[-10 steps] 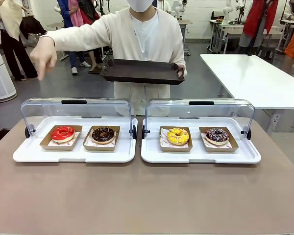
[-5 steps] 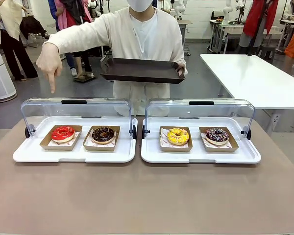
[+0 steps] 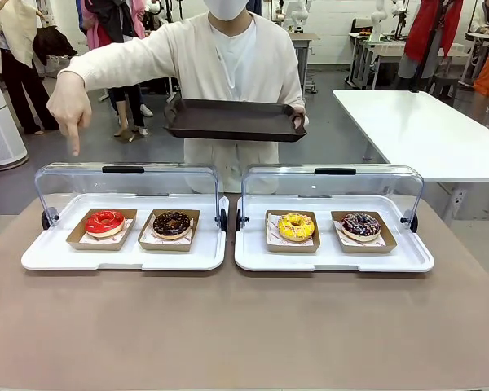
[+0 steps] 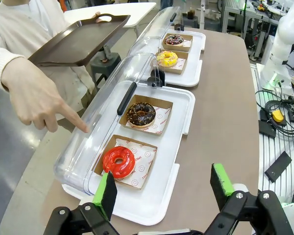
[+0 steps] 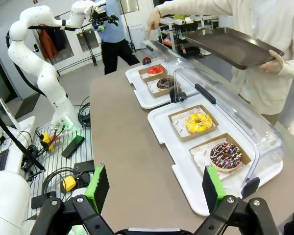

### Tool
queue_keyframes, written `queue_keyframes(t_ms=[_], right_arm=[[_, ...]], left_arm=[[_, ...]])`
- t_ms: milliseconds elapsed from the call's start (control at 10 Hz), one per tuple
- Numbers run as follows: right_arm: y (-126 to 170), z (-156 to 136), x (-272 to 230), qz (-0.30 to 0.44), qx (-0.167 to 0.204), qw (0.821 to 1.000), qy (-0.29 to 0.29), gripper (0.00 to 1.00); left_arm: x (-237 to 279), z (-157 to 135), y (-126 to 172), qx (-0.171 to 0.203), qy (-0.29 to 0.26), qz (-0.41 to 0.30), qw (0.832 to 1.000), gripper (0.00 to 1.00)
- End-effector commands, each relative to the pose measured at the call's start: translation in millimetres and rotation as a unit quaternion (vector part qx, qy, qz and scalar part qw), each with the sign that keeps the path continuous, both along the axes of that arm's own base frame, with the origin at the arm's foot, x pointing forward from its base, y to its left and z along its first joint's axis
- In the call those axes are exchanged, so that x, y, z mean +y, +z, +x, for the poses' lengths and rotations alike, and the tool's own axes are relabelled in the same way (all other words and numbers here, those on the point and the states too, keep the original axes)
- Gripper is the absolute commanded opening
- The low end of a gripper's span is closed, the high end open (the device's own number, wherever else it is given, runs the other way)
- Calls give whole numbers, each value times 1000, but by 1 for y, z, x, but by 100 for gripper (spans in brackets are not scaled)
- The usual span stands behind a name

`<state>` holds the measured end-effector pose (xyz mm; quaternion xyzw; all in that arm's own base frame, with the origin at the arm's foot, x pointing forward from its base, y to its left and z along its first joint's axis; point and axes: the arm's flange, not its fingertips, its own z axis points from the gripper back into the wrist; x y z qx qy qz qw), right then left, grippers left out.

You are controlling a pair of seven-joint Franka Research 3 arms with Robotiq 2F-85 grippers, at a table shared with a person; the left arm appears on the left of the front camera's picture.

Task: Provide the desired donut to the person.
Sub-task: Pick up and lift the Paper togo box containing the Donut pointed at by the person.

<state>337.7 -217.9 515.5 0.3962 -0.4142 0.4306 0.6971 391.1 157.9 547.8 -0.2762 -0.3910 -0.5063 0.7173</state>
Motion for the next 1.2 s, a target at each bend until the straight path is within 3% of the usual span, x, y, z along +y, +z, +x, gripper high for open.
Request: queue_keyframes(t_ms=[0, 600, 800, 1100], right_arm=[[1, 1, -1, 4, -2, 1000, 0, 100], [1, 1, -1, 4, -2, 1000, 0, 100], [1, 1, -1, 4, -2, 1000, 0, 100], [1, 1, -1, 4, -2, 1000, 0, 100]], left_arm=[[1, 0, 1, -3, 1, -5, 1000, 100], [0, 0, 0, 0, 0, 0, 1000, 100], [-45, 0, 14, -8, -35, 123, 992, 100], [-110, 0, 8, -31, -70, 317, 945, 100]])
